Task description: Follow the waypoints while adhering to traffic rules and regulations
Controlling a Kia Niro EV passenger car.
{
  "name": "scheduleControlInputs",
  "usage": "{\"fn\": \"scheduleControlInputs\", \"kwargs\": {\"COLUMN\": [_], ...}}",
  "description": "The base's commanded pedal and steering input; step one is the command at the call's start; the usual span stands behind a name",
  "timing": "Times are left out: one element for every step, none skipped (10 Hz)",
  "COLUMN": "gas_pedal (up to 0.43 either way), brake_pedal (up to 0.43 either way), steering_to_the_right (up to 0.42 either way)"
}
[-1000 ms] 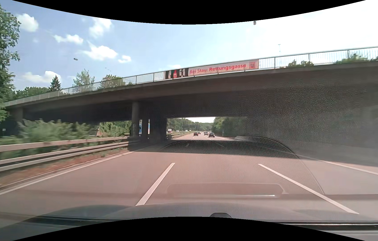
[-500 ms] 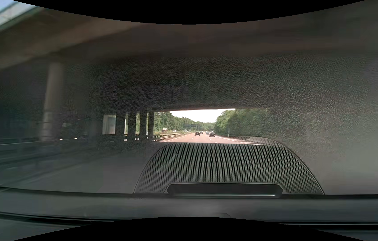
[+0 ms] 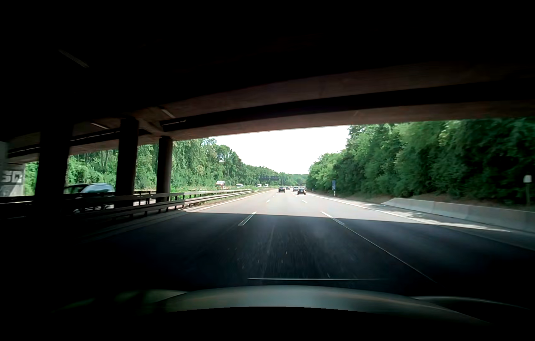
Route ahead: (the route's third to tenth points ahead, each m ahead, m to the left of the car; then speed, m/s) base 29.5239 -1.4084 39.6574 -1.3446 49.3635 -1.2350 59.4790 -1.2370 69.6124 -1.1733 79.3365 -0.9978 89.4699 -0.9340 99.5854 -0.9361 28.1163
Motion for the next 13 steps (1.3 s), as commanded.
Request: {"fn": "scheduleControlInputs", "kwargs": {"gas_pedal": [0.138,0.138,0.138,0.138,0.138,0.138,0.138,0.138,0.138,0.138,0.138,0.138,0.138], "brake_pedal": [0.0,0.0,0.0,0.0,0.0,0.0,0.0,0.0,0.0,0.0,0.0,0.0,0.0], "steering_to_the_right": [-0.005,-0.005,-0.004,-0.004,-0.004,-0.004,-0.004,-0.004,-0.004,-0.003,-0.003,-0.003,-0.001]}}
